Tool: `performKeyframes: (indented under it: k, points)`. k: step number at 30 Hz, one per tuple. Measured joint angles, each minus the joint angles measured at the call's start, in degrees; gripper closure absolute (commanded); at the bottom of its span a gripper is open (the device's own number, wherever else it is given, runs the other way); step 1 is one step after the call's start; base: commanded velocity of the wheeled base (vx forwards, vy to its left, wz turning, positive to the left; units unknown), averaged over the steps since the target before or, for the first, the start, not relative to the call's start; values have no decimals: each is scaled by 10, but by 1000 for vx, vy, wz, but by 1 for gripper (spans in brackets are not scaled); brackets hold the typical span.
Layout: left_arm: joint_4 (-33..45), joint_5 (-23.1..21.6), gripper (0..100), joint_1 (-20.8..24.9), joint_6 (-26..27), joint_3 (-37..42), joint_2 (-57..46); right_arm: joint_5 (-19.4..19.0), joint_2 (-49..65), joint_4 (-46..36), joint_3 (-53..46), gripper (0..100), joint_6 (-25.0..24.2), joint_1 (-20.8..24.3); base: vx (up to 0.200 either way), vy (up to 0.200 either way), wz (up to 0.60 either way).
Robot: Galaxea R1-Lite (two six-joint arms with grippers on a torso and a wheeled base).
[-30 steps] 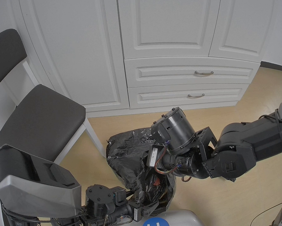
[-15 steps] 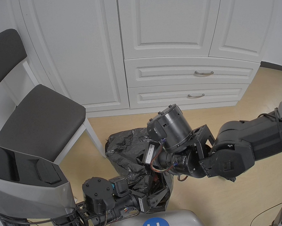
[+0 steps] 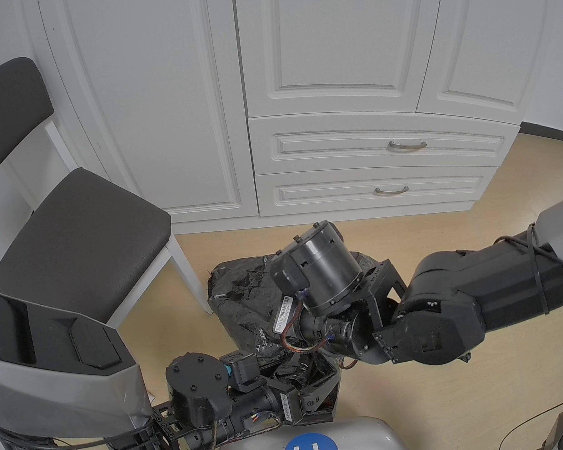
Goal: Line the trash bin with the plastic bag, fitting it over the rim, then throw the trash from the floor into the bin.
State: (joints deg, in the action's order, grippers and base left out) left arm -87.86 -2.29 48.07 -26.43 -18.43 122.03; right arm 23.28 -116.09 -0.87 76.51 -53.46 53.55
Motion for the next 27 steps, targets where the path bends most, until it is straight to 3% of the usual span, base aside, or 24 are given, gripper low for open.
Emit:
performKeyframes:
  k: [27]
  points:
    - [0,3,0,-1,-12,-11,7,11,-24,0,4,100,-3,18,0,0,0]
